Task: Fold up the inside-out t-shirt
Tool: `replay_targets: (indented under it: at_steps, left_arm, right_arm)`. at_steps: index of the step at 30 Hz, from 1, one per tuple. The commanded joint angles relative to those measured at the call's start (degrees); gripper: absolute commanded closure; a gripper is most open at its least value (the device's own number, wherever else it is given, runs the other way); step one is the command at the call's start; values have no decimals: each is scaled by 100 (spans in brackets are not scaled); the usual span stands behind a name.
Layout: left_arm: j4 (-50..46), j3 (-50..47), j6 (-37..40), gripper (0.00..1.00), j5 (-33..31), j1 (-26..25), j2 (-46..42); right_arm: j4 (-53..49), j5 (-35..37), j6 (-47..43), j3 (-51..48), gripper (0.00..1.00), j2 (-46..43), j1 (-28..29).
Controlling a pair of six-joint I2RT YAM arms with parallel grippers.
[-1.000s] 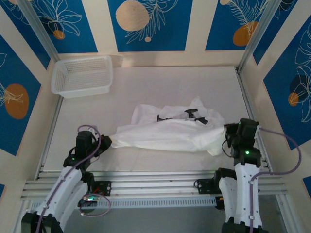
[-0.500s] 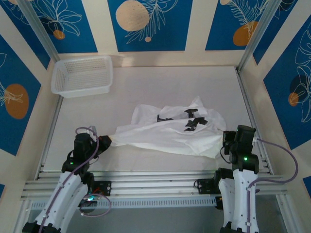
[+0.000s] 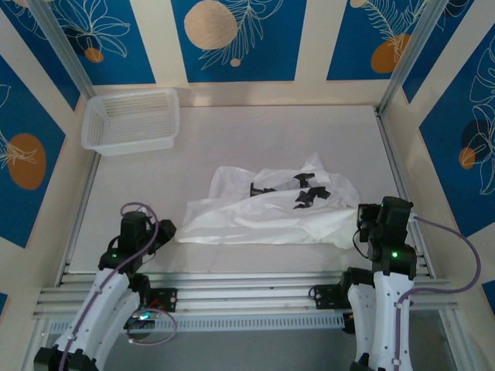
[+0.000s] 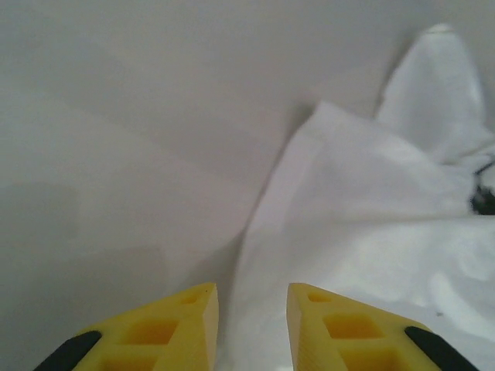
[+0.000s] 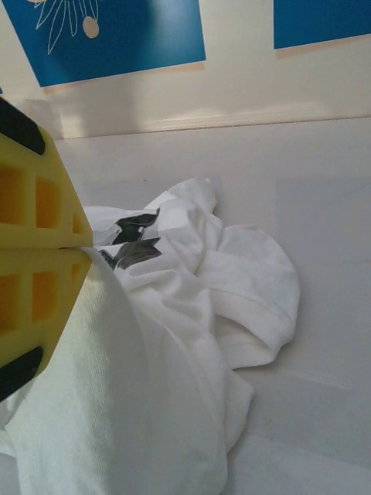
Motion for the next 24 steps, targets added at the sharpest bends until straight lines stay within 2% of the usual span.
replay_targets:
  at_steps: [1, 4, 10, 17, 24]
  left_arm:
    - [-595, 388, 242, 73, -156, 29, 333]
    - [-695, 560, 200, 73, 301, 25, 741]
    - [-247, 547, -56, 63, 788, 21, 1276]
    - [295, 479, -230, 71, 1130, 21, 1515]
    - [293, 429, -235, 75, 1174, 21, 1577]
  right_arm:
    - [99, -70, -69, 105, 100, -17, -13]
    - [148, -79, -82, 93, 100, -3, -4]
    - [153, -96, -91, 74, 100, -6, 3]
    - [164, -91, -139, 59, 100, -6, 23]
    - [195, -101, -113, 31, 100, -12, 23]
